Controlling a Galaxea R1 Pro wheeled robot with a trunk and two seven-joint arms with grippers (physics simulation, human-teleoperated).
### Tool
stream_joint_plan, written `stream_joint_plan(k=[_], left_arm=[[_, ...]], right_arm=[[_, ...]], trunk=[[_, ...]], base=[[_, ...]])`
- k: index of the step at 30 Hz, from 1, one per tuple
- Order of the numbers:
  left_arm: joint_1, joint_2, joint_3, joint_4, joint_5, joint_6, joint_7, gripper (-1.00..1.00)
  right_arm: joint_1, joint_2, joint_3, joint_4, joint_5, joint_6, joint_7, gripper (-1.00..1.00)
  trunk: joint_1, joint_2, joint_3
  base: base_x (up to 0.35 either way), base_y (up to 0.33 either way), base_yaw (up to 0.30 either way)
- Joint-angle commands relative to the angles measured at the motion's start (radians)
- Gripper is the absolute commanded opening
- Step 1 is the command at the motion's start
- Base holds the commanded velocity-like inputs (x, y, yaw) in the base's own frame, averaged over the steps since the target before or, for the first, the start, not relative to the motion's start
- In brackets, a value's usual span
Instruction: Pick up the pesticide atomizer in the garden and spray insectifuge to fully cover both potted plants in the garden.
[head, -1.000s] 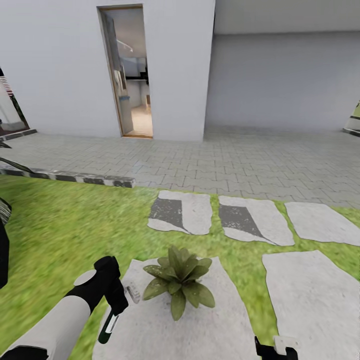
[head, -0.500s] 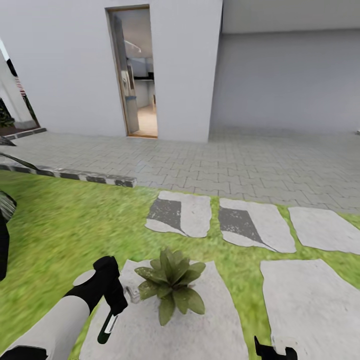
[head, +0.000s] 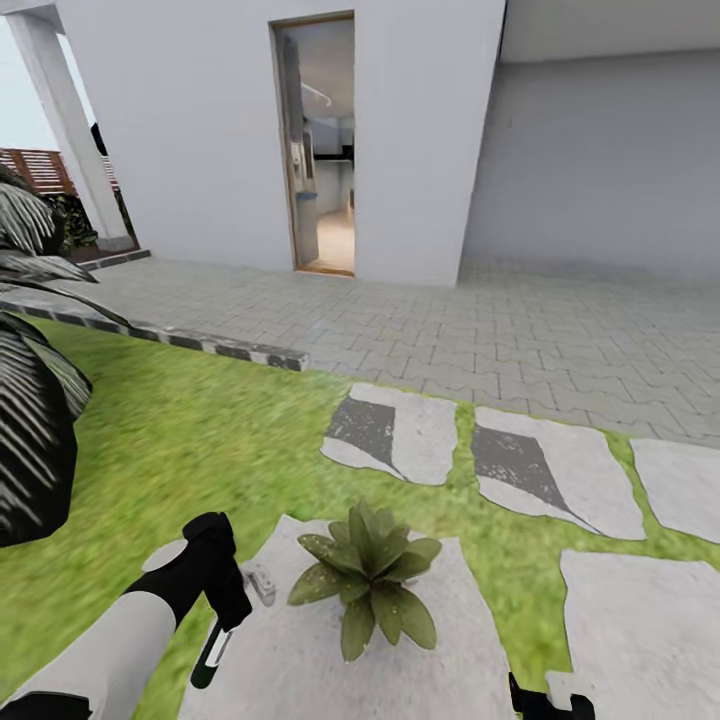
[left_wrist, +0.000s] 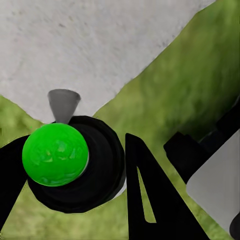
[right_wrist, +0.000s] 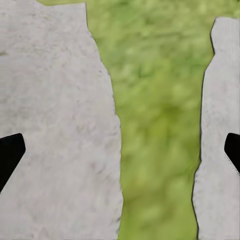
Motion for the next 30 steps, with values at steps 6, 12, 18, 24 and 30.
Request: stream_joint_plan(k=[6, 12, 18, 24, 30], left_arm=[[-0.001, 0.0, -0.005, -0.002, -0.003, 0.009, -0.006, -1.0], [0.001, 0.001, -0.004, -0.001, -0.003, 0.009, -0.006, -1.0], [0.004, 0.002, 0.005, -0.001, -0.003, 0.009, -0.005, -1.0], [0.004, -0.001, 0.005, -0.001, -0.003, 0.009, -0.005, -1.0], [0.004, -0.004, 0.005, -0.001, -0.003, 0.009, -0.005, -1.0]], right_arm=[[0.0, 0.0, 0.001, 0.001, -0.008, -0.004, 0.003, 1.0], [0.0, 0.0, 0.001, 0.001, -0.009, -0.004, 0.003, 1.0], [0.0, 0.0, 0.001, 0.001, -0.008, -0.004, 0.003, 1.0], [0.0, 0.0, 0.001, 0.001, -0.008, -0.003, 0.003, 1.0], [0.0, 0.0, 0.001, 0.001, -0.008, -0.003, 0.003, 1.0]], trunk=[[0.0, 0.0, -0.001], [0.0, 0.0, -0.001], [0.0, 0.0, -0.001], [0.0, 0.0, -0.001], [0.0, 0.0, -0.001]], base=[[0.164, -0.197, 0.011], [-0.092, -0.163, 0.139], [-0.004, -0.005, 0.275], [0.127, -0.169, 0.034], [0.069, -0.257, 0.0]])
